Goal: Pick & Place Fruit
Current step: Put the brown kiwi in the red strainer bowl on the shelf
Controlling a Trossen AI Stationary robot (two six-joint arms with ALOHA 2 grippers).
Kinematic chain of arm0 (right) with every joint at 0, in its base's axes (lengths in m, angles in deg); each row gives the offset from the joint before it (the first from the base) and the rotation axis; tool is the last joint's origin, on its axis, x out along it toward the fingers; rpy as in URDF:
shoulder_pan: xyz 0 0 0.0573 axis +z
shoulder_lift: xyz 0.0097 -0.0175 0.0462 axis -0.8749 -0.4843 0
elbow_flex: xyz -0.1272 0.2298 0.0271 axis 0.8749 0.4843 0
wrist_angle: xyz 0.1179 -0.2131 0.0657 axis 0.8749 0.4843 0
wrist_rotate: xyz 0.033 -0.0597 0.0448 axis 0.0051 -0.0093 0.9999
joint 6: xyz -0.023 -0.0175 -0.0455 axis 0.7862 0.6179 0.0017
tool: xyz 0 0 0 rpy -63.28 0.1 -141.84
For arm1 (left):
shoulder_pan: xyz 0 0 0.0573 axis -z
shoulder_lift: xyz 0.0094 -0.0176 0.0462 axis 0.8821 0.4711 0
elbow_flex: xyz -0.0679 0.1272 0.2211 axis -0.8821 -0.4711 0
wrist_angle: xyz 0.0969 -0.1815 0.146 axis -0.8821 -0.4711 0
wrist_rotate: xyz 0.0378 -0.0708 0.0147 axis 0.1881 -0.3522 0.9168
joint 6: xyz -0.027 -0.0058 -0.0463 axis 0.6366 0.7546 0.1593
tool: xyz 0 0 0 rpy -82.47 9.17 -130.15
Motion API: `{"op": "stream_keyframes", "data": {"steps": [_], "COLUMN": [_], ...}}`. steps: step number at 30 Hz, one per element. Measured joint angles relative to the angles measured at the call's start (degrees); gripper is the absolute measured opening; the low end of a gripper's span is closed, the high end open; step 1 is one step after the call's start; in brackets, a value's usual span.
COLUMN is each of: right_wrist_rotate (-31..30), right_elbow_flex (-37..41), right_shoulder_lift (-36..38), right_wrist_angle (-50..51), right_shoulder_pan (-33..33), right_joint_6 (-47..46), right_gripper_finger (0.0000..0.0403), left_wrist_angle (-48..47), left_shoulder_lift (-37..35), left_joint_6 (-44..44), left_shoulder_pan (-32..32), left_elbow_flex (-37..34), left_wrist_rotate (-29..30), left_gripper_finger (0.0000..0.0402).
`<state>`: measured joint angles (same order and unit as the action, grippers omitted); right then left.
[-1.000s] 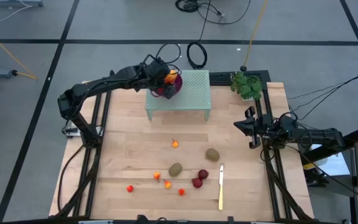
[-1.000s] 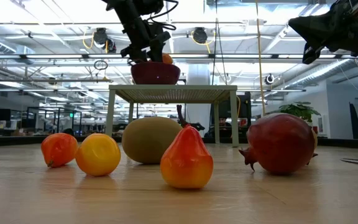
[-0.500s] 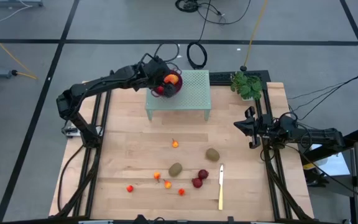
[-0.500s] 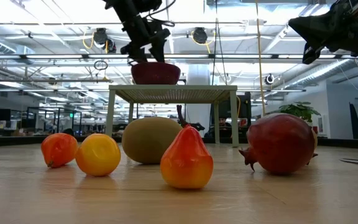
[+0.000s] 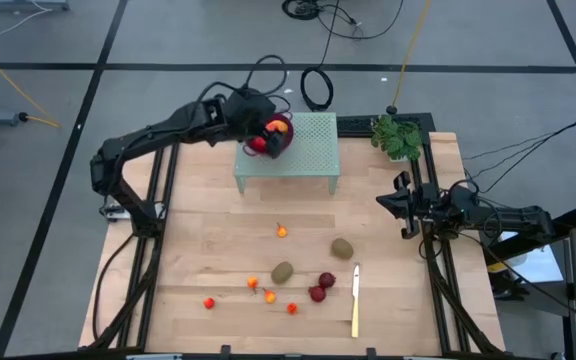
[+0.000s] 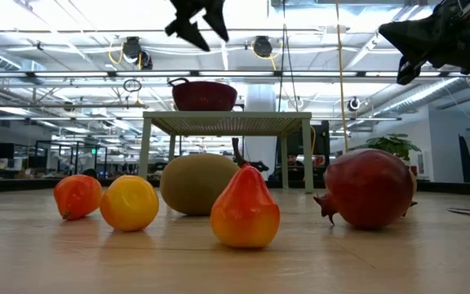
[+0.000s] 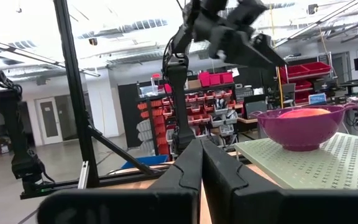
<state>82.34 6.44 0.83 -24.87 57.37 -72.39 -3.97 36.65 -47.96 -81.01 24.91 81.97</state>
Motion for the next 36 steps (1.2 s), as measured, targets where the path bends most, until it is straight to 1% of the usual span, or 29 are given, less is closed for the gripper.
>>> {"op": "stream_keyframes", "data": {"steps": [2,12,18,21,26,29,31,34,36], "right_wrist_rotate": [-0.02,0.00,0.00,0.00,0.02,0.34,2.37,7.83,10.44], "right_elbow_flex": [0.00,0.02,0.01,0.00,0.00,0.00,0.00,0.00,0.00], "right_shoulder_lift": [0.00,0.00,0.01,0.02,0.02,0.00,0.02,-0.09,-0.15], "right_wrist_angle": [0.00,0.00,0.02,0.02,0.08,1.38,2.63,3.64,4.45], "right_shoulder_pan": [0.00,0.00,0.00,0.00,0.00,0.00,-0.01,-0.02,0.00], "right_joint_6": [-0.09,-0.09,-0.09,-0.09,-0.09,-0.09,-0.15,-2.05,-2.97], "right_gripper_finger": [0.0000,0.0000,0.0000,0.0000,0.0000,0.0000,0.0000,0.0000,0.0000], "left_wrist_angle": [-1.72,-7.51,-7.89,-7.84,-7.72,-8.06,-7.77,-7.77,-8.00], "left_shoulder_lift": [0.00,0.04,0.04,0.06,1.16,2.34,3.72,5.67,6.91], "left_joint_6": [0.02,1.30,4.63,7.51,15.72,19.21,21.27,23.63,24.74], "left_shoulder_pan": [2.09,12.91,19.10,21.67,25.13,26.90,27.83,28.86,29.36], "left_elbow_flex": [1.01,1.09,1.09,1.09,1.05,1.07,1.07,1.05,1.05], "left_wrist_rotate": [0.03,-0.04,-1.02,-1.49,-1.49,-1.49,-1.59,-3.25,-4.20], "left_gripper_finger": [0.0326,0.0326,0.0326,0.0326,0.0326,0.0326,0.0326,0.0326,0.0326]}}
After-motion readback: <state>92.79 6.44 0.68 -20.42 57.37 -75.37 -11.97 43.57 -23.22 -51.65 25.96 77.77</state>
